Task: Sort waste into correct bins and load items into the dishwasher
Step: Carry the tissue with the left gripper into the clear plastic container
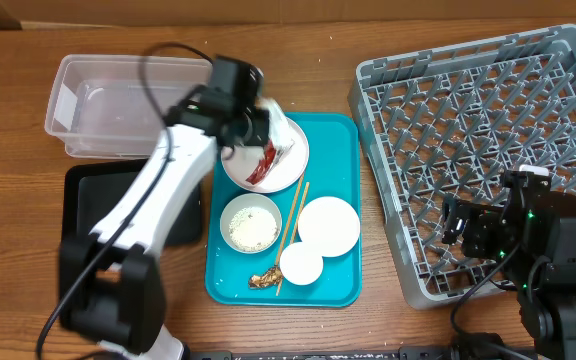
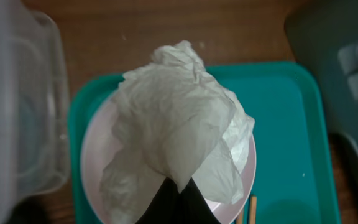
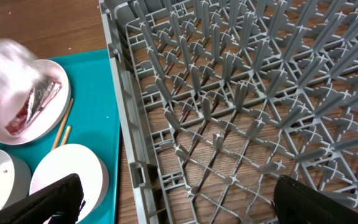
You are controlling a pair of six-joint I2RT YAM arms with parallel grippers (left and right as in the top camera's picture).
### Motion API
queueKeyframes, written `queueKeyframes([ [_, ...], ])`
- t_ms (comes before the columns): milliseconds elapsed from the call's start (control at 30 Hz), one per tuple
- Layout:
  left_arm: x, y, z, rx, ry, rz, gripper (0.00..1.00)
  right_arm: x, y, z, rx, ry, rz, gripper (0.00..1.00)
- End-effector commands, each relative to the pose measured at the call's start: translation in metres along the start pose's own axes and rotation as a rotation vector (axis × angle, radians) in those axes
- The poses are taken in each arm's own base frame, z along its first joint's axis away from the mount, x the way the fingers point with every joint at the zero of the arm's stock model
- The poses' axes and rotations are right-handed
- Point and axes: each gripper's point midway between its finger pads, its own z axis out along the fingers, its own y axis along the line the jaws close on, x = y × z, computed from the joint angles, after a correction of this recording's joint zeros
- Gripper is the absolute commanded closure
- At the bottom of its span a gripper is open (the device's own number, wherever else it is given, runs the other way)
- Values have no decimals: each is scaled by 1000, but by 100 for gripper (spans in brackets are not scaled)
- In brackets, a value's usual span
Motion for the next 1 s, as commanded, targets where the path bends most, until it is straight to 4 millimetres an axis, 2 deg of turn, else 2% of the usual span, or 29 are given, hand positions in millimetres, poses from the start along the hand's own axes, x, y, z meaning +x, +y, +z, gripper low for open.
queueKeyframes([
  [0,-41,40,-53,-105,-171,-66,96,-10,2,-9,-2,-41,-10,0],
  [100,-49,73,-66,-171,-212,-118,96,-10,2,-9,-2,-41,-10,0],
  [200,-52,101,-71,-216,-229,-167,96,-10,2,-9,-3,-41,-10,0],
  [300,-55,124,-72,-243,-240,-206,96,-10,2,-9,-3,-40,-10,0],
  [400,-57,138,-70,-259,-251,-228,94,-10,2,-9,-3,-40,-9,0],
  [433,-59,141,-69,-262,-257,-232,84,-10,2,-9,-2,-39,-9,0],
  [467,-60,142,-68,-261,-261,-234,69,-10,2,-9,-2,-38,-9,0],
  [500,-61,142,-67,-259,-265,-233,59,-10,2,-9,-2,-38,-9,0],
  [567,-61,139,-66,-241,-263,-230,45,-10,2,-9,-2,-37,-9,0],
  [633,-61,125,-63,-180,-252,-218,37,-9,2,-9,-2,-36,-9,0],
  [800,-50,83,-54,-18,-184,-180,37,-9,2,-9,-2,-35,-9,0],
  [967,-23,41,-38,48,-65,-122,38,-9,1,-9,-1,-34,-9,0],
])
